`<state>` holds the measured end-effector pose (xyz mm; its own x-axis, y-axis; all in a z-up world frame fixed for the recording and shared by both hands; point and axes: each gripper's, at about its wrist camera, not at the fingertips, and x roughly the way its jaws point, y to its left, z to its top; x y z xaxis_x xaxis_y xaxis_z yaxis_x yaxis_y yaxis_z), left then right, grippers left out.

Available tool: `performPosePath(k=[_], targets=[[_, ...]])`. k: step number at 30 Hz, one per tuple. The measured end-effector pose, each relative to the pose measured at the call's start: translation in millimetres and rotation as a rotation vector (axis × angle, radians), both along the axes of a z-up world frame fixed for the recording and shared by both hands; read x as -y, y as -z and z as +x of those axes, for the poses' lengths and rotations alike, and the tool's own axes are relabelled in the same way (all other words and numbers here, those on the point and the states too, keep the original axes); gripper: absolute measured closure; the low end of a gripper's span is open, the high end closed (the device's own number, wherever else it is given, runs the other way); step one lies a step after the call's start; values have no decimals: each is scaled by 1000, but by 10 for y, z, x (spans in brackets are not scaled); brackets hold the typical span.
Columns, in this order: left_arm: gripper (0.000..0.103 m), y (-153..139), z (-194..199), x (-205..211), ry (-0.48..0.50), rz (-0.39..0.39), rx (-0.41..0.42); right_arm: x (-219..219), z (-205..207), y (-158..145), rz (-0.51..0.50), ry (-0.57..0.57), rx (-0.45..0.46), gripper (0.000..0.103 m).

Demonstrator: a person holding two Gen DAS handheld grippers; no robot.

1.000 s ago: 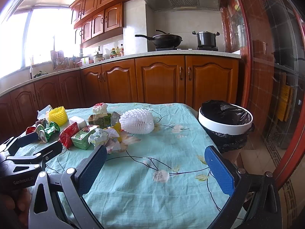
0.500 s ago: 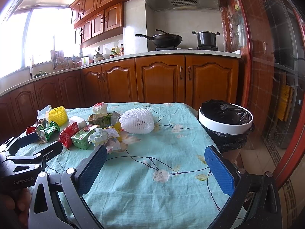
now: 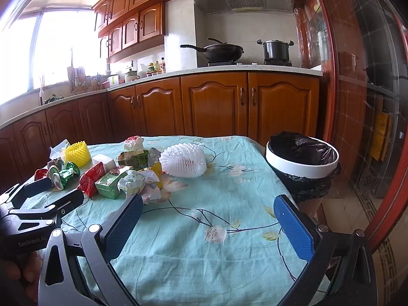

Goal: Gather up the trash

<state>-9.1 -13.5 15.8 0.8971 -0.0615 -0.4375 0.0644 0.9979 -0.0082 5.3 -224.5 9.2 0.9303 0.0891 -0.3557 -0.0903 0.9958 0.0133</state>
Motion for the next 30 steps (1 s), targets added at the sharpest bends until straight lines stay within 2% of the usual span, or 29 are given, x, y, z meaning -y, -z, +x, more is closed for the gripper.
performPosePath(k=[14, 30], targets=[[2, 26, 45, -41, 4, -13, -21, -13, 41, 32, 13, -16, -24, 0], [2, 36, 326, -1, 59, -40, -101, 65, 308, -6, 89, -77, -104, 1]])
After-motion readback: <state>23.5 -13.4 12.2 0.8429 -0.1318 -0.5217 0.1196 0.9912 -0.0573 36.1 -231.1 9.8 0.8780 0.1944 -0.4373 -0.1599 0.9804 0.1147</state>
